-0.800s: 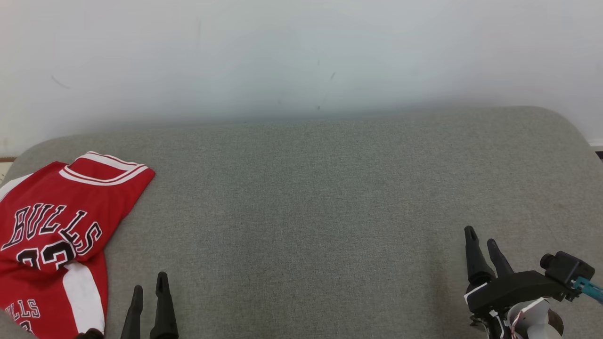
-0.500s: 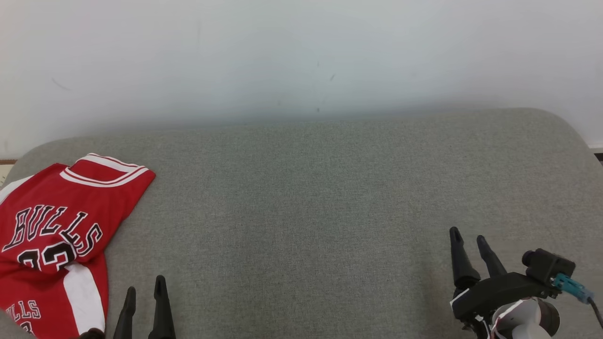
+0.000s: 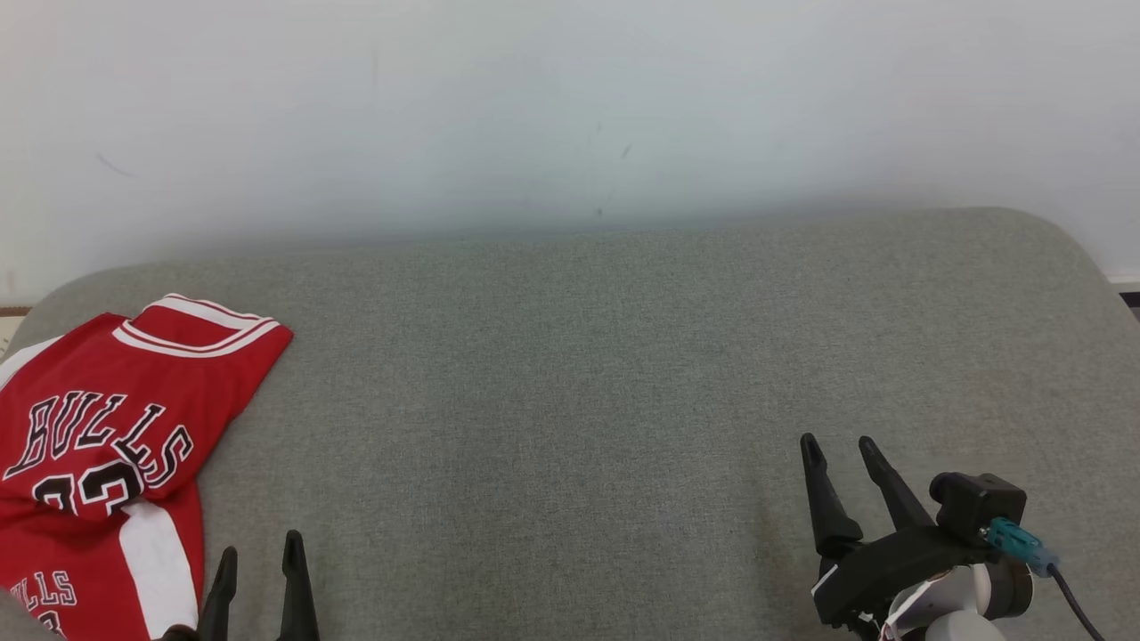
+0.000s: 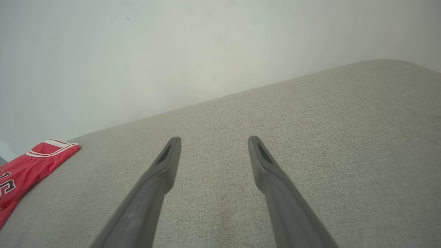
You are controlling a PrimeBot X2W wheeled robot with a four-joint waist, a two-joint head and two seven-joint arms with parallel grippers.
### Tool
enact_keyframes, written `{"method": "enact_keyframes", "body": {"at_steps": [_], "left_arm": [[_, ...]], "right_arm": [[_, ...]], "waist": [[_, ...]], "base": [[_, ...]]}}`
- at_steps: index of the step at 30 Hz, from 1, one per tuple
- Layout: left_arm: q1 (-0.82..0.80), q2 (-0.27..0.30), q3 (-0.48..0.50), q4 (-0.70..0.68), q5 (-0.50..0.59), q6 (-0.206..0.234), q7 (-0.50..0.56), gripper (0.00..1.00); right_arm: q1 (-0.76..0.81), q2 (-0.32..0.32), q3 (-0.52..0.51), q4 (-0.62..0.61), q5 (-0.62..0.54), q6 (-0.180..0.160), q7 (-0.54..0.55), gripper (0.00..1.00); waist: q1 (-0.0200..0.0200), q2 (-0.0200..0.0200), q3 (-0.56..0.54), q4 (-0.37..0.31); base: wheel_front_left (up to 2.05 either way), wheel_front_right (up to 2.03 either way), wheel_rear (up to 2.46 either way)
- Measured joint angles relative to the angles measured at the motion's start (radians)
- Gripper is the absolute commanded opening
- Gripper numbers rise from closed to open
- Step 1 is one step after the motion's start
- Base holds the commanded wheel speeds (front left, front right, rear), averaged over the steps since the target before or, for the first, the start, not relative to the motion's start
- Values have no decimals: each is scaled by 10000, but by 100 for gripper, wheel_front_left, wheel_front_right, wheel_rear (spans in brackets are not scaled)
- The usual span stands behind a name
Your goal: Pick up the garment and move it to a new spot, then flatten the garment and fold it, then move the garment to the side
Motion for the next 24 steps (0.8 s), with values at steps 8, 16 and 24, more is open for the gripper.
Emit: {"method": "enact_keyframes", "body": {"at_steps": [8,16,24], "left_arm": [[66,79,86,-174,752,169,0,100],[250,155,211,-353,1400,347,0,100],[384,209,293,-541,2077,520,0,100]], "right_arm": [[2,0,364,-38,-506,0,-215,100],[60,21,552,-251,-1118,0,-320,100],[198,127,650,-546,-1666,0,-347,100]], "waist": [[0,0,-38,-8],[0,0,-65,-40],[0,0,-82,-60]], "base": [[0,0,0],[0,0,0],[0,0,0]]}}
